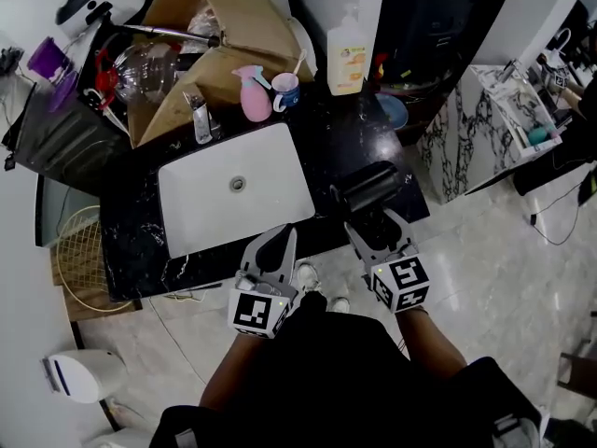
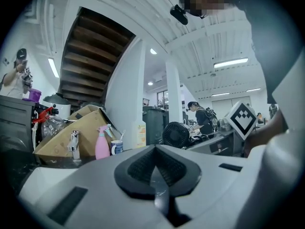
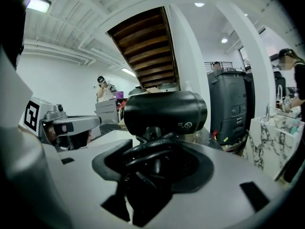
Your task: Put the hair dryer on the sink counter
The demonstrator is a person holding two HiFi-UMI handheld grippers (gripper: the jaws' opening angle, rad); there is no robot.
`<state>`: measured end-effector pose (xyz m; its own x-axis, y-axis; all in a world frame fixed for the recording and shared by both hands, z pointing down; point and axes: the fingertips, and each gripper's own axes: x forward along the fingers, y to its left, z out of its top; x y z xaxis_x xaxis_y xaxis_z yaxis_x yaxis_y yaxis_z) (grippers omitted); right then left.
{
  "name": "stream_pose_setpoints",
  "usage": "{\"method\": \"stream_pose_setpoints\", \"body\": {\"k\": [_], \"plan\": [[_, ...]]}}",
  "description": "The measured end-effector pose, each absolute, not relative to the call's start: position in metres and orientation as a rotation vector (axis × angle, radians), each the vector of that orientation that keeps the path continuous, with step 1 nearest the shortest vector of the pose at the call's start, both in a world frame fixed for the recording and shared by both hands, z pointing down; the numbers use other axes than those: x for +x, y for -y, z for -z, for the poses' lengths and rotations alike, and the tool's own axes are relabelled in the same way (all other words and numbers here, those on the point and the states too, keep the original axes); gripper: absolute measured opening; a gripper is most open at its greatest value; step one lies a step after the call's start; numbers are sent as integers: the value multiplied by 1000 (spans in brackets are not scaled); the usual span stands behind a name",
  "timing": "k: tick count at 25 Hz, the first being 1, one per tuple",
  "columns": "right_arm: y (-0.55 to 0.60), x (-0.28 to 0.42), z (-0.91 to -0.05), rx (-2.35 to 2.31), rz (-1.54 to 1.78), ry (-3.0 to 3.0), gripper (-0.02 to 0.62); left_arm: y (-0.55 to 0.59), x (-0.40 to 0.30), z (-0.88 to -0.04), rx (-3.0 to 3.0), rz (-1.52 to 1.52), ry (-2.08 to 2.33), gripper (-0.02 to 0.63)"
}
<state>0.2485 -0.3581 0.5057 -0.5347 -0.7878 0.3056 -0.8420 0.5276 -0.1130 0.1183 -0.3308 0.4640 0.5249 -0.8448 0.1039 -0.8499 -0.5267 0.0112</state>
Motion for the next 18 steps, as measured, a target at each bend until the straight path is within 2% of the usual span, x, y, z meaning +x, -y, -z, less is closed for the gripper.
{"method": "stream_pose_setpoints", "body": {"k": [18], "plan": [[475,223,-574,1376,-505,2252,253,415,63,-471,2631,-95,1559,-3]]}}
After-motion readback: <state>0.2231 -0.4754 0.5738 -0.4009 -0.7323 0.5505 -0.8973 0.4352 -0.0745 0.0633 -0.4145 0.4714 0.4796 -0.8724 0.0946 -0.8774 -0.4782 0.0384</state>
